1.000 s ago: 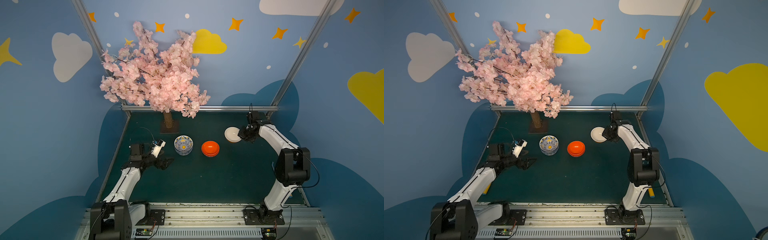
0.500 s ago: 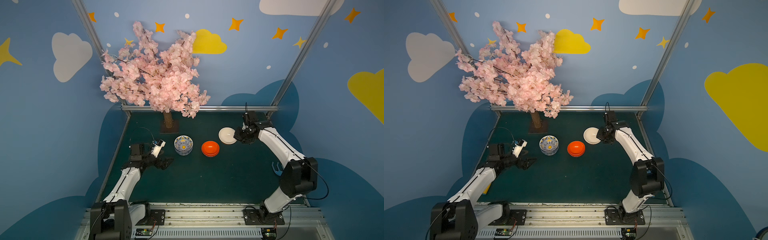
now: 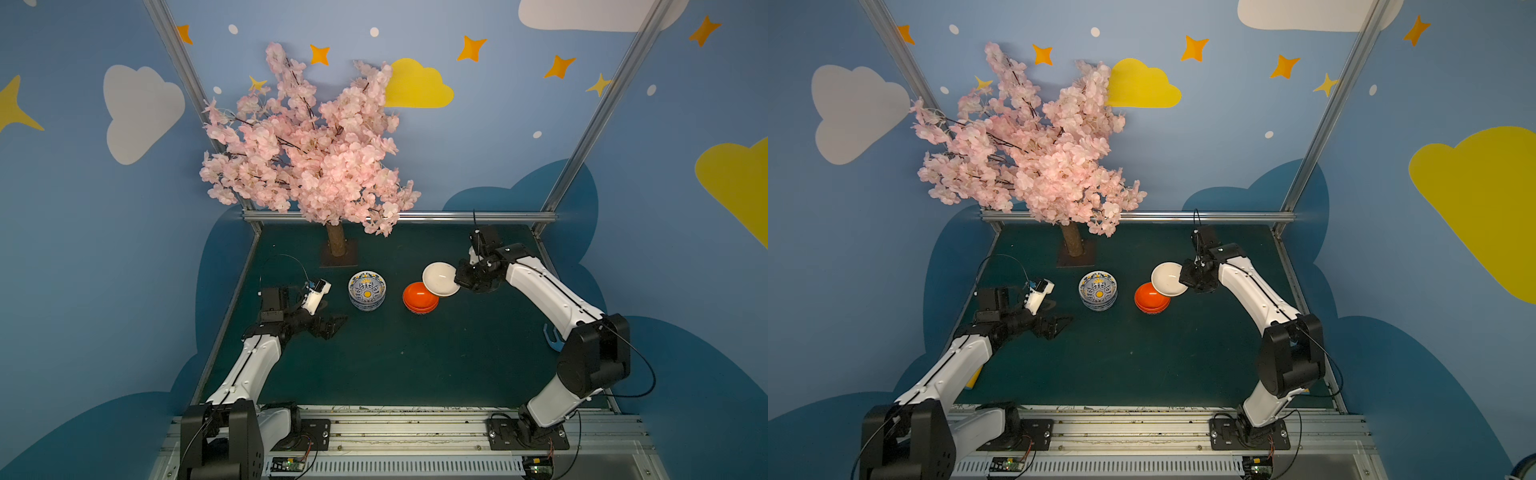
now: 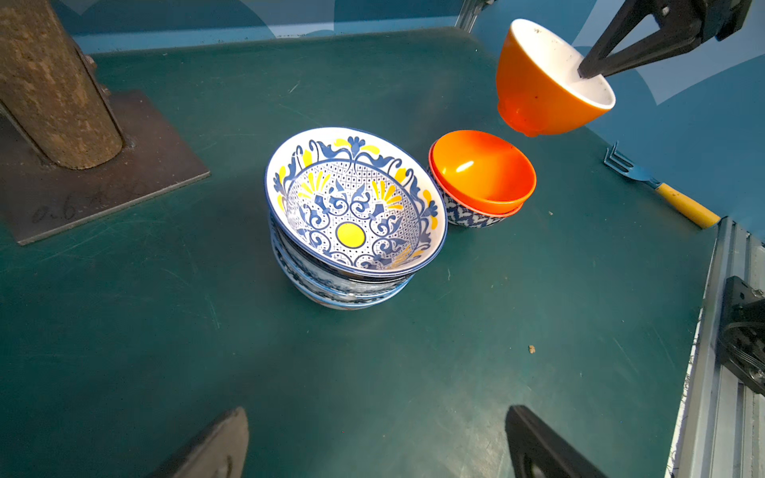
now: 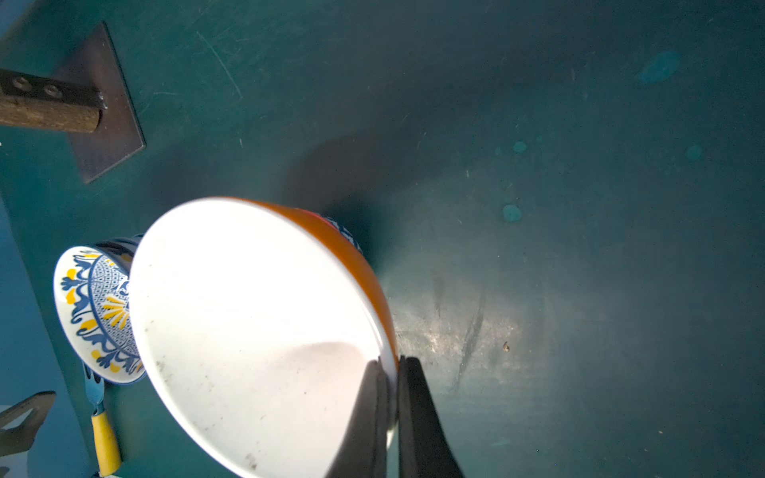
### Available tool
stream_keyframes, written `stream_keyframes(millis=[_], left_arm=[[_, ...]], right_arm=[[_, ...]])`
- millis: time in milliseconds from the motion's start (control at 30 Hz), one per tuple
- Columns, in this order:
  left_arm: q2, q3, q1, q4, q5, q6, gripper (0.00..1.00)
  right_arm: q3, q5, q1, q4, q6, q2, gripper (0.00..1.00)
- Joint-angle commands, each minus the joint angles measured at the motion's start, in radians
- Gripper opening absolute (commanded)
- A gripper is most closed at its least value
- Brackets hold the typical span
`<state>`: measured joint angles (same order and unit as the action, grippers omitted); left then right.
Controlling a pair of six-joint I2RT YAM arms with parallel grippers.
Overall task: Stack the bowls
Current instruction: Place the bowl on the bowl.
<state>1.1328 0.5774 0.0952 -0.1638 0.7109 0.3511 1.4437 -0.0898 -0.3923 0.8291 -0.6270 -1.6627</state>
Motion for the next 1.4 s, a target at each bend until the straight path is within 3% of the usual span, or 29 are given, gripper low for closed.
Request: stream_keyframes(millis=[0, 1367], left_arm=[[0.002, -0.008, 0.001, 0.008, 0.005, -0.002, 1.0], [-0.001, -0.008, 0.001, 0.007, 0.008, -0.003, 1.0]], right_arm=[[0.051, -0.01, -0.019, 0.02, 0.019, -0.015, 0.0], [0.147, 0.004, -0.115, 0.067, 0.061, -0.203, 0.0]])
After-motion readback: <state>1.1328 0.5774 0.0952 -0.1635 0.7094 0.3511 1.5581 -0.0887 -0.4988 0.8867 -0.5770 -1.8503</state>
